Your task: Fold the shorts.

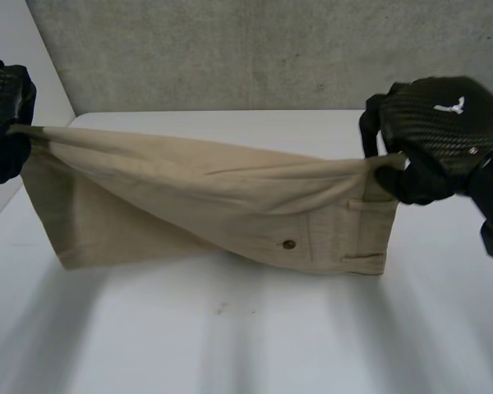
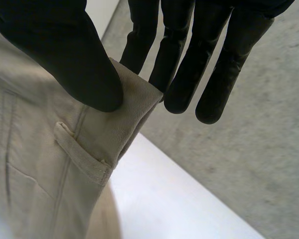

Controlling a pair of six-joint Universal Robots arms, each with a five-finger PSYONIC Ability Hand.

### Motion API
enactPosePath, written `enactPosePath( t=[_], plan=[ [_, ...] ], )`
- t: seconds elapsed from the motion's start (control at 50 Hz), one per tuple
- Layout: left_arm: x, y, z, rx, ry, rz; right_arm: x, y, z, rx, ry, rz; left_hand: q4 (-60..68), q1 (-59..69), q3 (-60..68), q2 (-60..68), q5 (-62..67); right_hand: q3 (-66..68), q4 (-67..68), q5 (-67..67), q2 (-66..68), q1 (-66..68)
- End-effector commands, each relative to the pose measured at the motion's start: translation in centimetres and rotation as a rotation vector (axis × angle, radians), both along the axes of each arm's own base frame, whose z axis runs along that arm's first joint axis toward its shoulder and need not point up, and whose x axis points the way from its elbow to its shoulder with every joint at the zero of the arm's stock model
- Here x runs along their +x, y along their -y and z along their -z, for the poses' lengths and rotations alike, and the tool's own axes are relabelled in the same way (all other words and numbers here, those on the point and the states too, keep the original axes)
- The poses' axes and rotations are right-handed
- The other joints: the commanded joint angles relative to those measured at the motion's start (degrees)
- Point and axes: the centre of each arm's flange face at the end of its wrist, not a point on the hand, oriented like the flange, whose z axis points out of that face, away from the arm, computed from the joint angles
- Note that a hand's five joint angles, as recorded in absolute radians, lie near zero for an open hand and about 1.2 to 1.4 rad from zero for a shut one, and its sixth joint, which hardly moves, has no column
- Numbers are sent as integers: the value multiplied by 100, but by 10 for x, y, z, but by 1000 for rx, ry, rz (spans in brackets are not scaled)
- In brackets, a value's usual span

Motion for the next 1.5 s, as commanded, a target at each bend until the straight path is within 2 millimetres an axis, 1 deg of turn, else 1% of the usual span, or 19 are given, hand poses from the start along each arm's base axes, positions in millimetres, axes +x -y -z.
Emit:
enactPosePath(
  t=[0.02,0.08,0.12,0.18,0.26,0.38,0.44,0.5,0.62,0.78,0.92,1.08,1.18,1.26,1.3,1.36,1.42,1.46,1.5],
  plan=[
    [-3,-13,3,62,-59,45,-7,14,3,-44,-71,41,1141,1522,1170,1141,1476,1256,1175,1395,1244,2509],
    [-7,-7,15,118,-61,71,-10,22,17,-14,-130,57,1141,1522,1170,1141,1476,1256,1175,1395,1244,2509],
    [-10,-2,23,158,-54,88,-10,34,43,51,-218,56,1141,1522,1170,1141,1476,1256,1175,1395,1244,2509],
    [-17,9,45,255,-42,115,-8,44,76,121,-328,38,1141,1522,1170,1141,1476,1256,1175,1395,1244,2509],
    [-27,23,79,398,-13,135,-5,48,100,187,-384,17,1141,1522,1170,1141,1476,1256,1175,1395,1244,2509],
    [-47,40,126,571,38,169,-1,57,127,341,-320,25,1141,1522,1170,1141,1476,1256,1175,1395,1244,2509],
    [-54,42,133,597,49,190,1,62,135,426,-242,57,1141,1522,1170,1141,1476,695,615,835,683,1949],
    [-57,42,137,606,54,198,2,65,135,470,-178,72,1141,1522,1170,1141,1476,-1307,-1387,-1167,-1319,-53],
    [-57,42,135,595,58,188,0,60,128,590,-145,37,1141,1522,1170,1141,1476,-3766,-3846,-3626,-3778,-2512],
    [-55,45,135,581,60,161,-5,54,122,707,-126,9,1141,1522,1170,1141,1476,-4541,-4622,-4401,-4553,-3288],
    [-55,48,137,577,65,156,0,59,138,776,-146,9,1141,1522,1170,1141,1476,-4777,-4858,-4637,-4789,-3524],
    [-56,51,141,570,66,155,-1,61,126,819,-128,21,1141,1522,1170,1141,1476,-4542,-4622,-4402,-4554,-3288],
    [-57,54,143,575,67,155,-1,57,132,843,-143,19,1141,1522,1170,1141,1476,-4224,-4304,-4084,-4235,-2970],
    [-58,56,148,588,70,154,2,61,142,833,-154,14,1141,1522,1170,1141,1476,372,292,512,361,1626],
    [-59,61,152,593,73,154,6,74,142,744,-140,2,1141,1522,1170,1141,1476,1255,1175,1395,1244,2509],
    [-62,70,153,580,73,152,12,100,123,539,-133,-1,1141,1522,1170,1141,1476,1256,1175,1395,1244,2509],
    [-68,95,143,497,69,136,16,124,98,322,-149,26,1141,1522,1170,1141,1476,1256,1175,1395,1244,2509],
    [-73,119,116,364,46,99,20,135,82,214,-148,49,1141,1522,1170,1141,1476,1256,1175,1395,1244,2509],
    [-75,133,91,252,12,65,34,145,50,25,-127,64,1141,1522,1170,1141,1476,1256,1175,1395,1244,2509]
  ],
)
